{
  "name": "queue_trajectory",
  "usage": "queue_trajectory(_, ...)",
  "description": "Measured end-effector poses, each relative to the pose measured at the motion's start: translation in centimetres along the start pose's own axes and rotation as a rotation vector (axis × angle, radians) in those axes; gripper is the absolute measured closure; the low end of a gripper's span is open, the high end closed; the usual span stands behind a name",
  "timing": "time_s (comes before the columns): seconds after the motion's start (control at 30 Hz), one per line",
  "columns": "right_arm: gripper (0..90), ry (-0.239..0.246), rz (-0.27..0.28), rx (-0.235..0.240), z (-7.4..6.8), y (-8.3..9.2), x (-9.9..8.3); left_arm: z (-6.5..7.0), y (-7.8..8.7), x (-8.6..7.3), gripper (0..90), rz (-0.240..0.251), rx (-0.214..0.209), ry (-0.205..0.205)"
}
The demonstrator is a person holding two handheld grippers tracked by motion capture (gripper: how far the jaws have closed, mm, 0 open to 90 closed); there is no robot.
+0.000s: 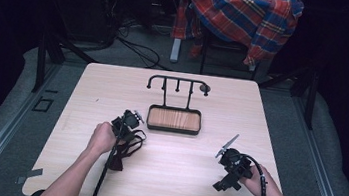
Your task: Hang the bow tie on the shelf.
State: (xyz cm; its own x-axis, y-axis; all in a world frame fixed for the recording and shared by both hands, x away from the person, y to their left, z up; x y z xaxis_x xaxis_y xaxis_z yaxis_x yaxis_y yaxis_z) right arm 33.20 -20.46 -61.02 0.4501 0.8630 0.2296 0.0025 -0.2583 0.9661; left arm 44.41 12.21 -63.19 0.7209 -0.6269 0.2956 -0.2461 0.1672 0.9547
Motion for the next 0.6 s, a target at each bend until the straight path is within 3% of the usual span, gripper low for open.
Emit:
queue_trajectory(0.4, 15.8, -0.003, 0.003, -0.005, 0.2, 0.1, -0.1, -0.4, 1.5, 0.3, 87.8, 0.048, 0.016, 0.005)
queue_trajectory(0.6, 15.9, -0.007, 0.01, -0.003, 0.1, 0.0, -0.1, -0.8, 2.3, 0.4, 87.8, 0.081, 0.014, 0.033)
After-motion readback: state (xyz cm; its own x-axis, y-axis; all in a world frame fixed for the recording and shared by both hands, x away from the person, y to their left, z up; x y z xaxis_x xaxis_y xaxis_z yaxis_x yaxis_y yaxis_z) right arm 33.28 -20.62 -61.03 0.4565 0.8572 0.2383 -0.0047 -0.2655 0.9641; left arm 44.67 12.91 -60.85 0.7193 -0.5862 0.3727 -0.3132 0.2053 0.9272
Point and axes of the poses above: each handheld gripper's, and its own axes: y roughly backward along the jaws, x roughly out of its top, z roughly to its right, the point moved 9 cm from there along -y, roughly forward along the jaws, and after that the axes turned 9 degrees about y, right-handed, at the moved point
